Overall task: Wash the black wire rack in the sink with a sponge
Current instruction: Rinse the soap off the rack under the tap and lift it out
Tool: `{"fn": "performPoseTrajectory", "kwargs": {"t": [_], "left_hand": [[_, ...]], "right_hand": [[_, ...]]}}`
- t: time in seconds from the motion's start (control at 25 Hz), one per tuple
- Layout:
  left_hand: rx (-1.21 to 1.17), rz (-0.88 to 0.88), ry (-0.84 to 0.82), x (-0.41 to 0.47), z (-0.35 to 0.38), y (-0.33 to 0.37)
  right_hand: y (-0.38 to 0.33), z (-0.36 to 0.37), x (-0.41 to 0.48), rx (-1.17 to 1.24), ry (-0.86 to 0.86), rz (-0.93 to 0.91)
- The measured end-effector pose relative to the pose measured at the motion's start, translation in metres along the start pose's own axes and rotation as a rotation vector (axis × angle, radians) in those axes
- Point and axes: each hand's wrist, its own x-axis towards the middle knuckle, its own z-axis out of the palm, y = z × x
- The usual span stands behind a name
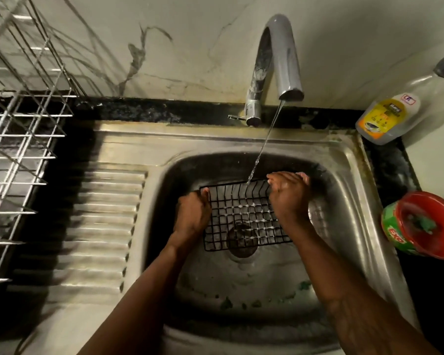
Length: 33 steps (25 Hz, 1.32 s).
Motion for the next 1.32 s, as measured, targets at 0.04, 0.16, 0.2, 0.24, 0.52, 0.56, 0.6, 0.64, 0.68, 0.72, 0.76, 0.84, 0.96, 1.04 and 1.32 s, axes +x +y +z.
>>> {"fn": "performPoseTrajectory", "kwargs": {"t": [0.04,0.16,0.2,0.24,0.52,0.56,0.6,0.64,0.68,0.72,0.76,0.84,0.96,1.04,1.32], "left_hand": [[0.010,0.010,0.026,0.006,0.003,-0.002],[0.039,0.005,0.074,0.010,0.009,0.002],[0.048,-0.032,0.087,0.010,0.014,0.005],[0.051,-0.074,0.114,0.012,0.018,0.006],[-0.044,-0.002,0.395,0.016,0.016,0.000],[-0.064,-0.001,0.413,0.016,0.016,0.002],[-0.091,-0.002,0.413,0.016,0.016,0.005],[-0.123,0.000,0.410,0.017,0.018,0.007],[-0.159,0.001,0.414,0.019,0.018,0.009],[-0.196,0.003,0.420,0.020,0.019,0.010],[-0.239,0.010,0.424,0.020,0.020,0.012],[-0.301,0.025,0.426,0.016,0.021,0.013],[-0.272,0.026,0.430,0.014,0.017,0.013],[-0.282,0.014,0.422,0.013,0.014,0.012],[-0.283,0.003,0.364,0.011,0.024,0.017]], "right_hand": [[-0.002,0.003,-0.003,0.058,0.044,-0.006],[-0.008,0.008,-0.011,0.299,-0.032,0.038],[-0.010,0.015,-0.013,0.401,-0.144,0.126],[-0.013,0.022,-0.014,0.541,-0.319,0.296],[-0.027,0.051,0.005,1.242,-0.729,0.934],[-0.029,0.048,0.003,1.269,-0.859,0.900],[-0.030,0.045,-0.002,1.226,-1.029,0.848],[-0.030,0.041,-0.007,1.139,-1.196,0.786],[-0.028,0.038,-0.008,1.066,-1.298,0.743],[-0.026,0.035,-0.006,1.056,-1.301,0.735],[-0.023,0.034,-0.002,1.089,-1.212,0.753],[-0.021,0.038,0.010,1.148,-0.822,0.804],[-0.036,0.046,-0.002,1.204,-0.591,0.846],[-0.048,0.046,-0.021,1.101,-0.895,0.831],[-0.046,0.053,0.011,1.247,-0.530,1.028]]}}
